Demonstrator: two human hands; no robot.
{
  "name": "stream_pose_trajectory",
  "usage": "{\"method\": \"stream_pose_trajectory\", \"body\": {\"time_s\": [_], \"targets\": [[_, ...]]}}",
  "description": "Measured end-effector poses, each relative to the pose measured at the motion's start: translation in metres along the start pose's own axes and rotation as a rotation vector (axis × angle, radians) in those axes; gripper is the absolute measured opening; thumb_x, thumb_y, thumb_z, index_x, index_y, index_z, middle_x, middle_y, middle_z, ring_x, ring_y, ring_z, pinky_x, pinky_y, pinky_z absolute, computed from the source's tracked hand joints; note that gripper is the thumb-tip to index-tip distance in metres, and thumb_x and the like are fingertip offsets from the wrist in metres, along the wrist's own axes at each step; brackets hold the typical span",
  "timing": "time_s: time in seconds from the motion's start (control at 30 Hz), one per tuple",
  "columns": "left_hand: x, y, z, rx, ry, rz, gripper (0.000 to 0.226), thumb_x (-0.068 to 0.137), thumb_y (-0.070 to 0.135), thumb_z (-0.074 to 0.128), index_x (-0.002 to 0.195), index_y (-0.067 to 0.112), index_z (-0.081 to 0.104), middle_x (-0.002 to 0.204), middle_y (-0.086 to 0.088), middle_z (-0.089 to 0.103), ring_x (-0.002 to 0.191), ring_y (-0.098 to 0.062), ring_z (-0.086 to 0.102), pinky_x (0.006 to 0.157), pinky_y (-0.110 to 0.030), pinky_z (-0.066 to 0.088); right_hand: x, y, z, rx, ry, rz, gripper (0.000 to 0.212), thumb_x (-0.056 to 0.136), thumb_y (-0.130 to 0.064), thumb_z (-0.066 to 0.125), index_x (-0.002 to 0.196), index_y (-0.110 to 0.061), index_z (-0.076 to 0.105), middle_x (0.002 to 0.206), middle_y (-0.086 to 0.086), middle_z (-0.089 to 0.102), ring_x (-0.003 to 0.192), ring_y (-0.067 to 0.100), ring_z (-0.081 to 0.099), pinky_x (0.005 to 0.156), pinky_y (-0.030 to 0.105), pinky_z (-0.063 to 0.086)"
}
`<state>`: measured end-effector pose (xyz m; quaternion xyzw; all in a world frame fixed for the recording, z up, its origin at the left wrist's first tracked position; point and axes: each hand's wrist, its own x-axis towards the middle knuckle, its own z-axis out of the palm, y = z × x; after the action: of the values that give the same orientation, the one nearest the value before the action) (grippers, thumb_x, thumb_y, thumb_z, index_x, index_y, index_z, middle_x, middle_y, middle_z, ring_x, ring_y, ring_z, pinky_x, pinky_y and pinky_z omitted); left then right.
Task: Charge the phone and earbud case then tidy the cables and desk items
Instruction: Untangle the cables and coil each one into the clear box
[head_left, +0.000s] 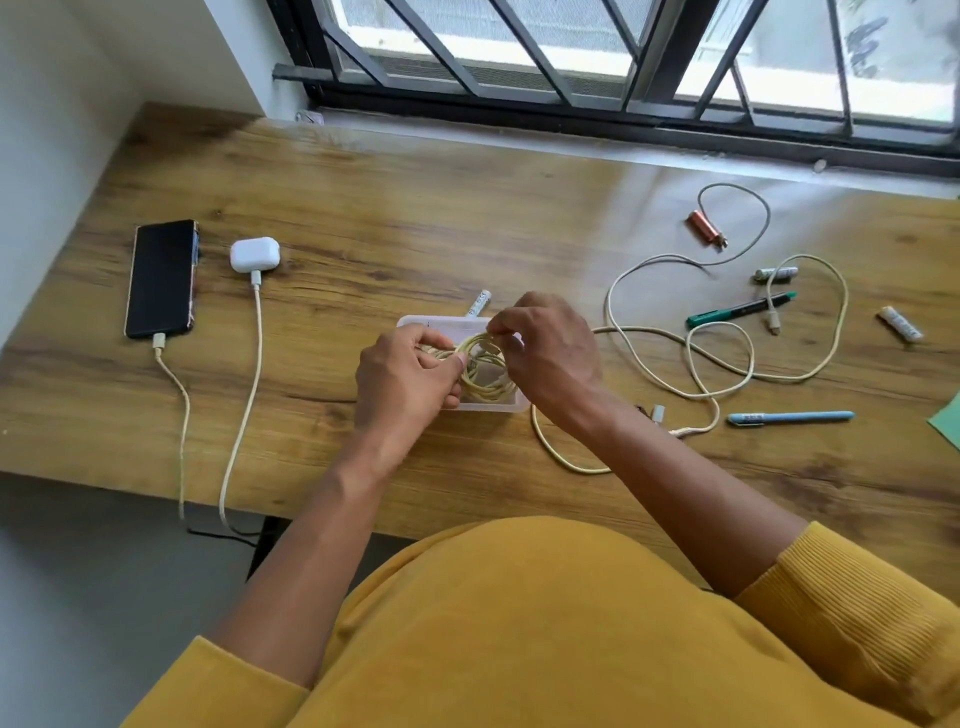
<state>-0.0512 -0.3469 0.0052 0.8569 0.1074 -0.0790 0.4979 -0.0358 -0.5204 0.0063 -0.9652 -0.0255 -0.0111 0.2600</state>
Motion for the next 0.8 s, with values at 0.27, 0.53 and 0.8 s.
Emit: {"method": "stream_pose_trajectory", "body": {"time_s": [0.27, 0.53, 0.8], "targets": [[0.007, 0.001, 0.014, 0.080, 0.071, 0.077, 0.008, 0.091, 0.018, 0.082, 0.087, 0.021, 0.075, 0.063, 0.006, 0.074, 0.054, -0.010, 0.074, 0.063, -0.039, 0.067, -0.002, 0.001, 0.001, -0.191, 0.053, 0.000, 0.015, 0.095, -0.014, 0.066, 0.096, -0.027, 0.075, 0.097, -0.005, 0.070, 0.092, 0.023, 0.057, 0.062, 0.036, 0.048], [0.005, 0.005, 0.020, 0.316, 0.138, 0.262, 0.018, 0.093, 0.025, 0.080, 0.111, 0.021, 0.081, 0.081, 0.004, 0.076, 0.073, -0.015, 0.073, 0.079, -0.030, 0.058, -0.003, 0.004, 0.001, -0.301, 0.007, -0.042, 0.020, 0.101, -0.021, 0.059, 0.101, -0.028, 0.078, 0.094, -0.007, 0.074, 0.093, 0.021, 0.057, 0.063, 0.032, 0.040], [0.008, 0.007, 0.021, 0.406, 0.127, 0.307, 0.015, 0.097, 0.027, 0.075, 0.107, 0.020, 0.083, 0.099, -0.002, 0.081, 0.091, -0.023, 0.073, 0.079, -0.028, 0.045, 0.000, 0.011, -0.018, -0.259, -0.203, -0.093, 0.038, 0.092, -0.066, 0.064, 0.111, -0.035, 0.076, 0.094, -0.005, 0.073, 0.094, 0.024, 0.066, 0.065, 0.035, 0.040]]}}
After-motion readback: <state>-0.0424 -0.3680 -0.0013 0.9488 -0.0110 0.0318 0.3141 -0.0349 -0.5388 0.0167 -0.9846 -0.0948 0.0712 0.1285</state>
